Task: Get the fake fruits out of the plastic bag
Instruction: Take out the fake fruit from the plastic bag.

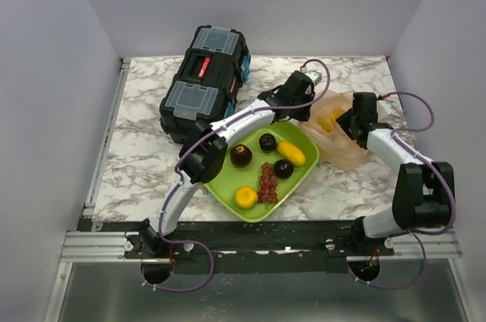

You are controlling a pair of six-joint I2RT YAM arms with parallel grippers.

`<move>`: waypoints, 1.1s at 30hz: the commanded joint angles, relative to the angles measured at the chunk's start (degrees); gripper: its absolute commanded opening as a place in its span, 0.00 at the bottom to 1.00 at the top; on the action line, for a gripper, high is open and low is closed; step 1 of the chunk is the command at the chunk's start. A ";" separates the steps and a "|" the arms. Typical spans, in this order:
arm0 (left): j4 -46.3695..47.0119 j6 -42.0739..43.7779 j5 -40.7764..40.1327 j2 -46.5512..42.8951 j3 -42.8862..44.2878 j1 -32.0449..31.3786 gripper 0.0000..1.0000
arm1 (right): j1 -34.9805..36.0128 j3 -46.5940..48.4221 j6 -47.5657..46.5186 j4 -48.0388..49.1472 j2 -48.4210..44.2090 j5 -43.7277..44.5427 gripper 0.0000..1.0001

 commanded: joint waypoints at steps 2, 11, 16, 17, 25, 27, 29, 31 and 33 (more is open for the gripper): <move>-1.28 0.57 -1.79 1.30 1.51 -0.22 0.00 | -0.08 2.07 -2.91 11.85 5.11 -2.73 0.52; -1.23 1.40 -2.06 0.69 1.14 -0.26 0.00 | -0.09 3.10 -4.95 18.06 13.28 -4.58 0.60; -0.37 1.94 -2.22 -0.43 0.16 -0.27 0.00 | -0.06 1.84 -7.23 21.40 14.25 -6.20 0.64; -0.11 1.94 -2.02 -0.62 0.11 -0.27 0.00 | -0.06 1.80 -7.73 21.93 14.59 -6.56 0.66; 0.21 1.94 -0.49 -0.47 0.61 -0.38 0.00 | -0.07 3.14 -10.70 25.97 19.64 -11.12 0.73; 0.21 1.98 -0.28 -0.46 0.62 -0.30 0.00 | -0.06 3.48 -11.11 27.00 20.44 -11.55 0.74; 0.12 2.11 -0.15 -0.37 0.56 -0.35 0.00 | -0.06 3.79 -11.46 28.38 21.40 -11.66 0.74; 0.04 2.11 -0.14 -0.28 0.50 -0.33 0.00 | -0.06 5.08 -11.87 27.61 23.19 -10.87 0.73; -0.12 2.18 -0.18 -0.33 0.54 -0.35 0.00 | -0.06 6.64 -11.91 24.82 23.99 -9.48 0.64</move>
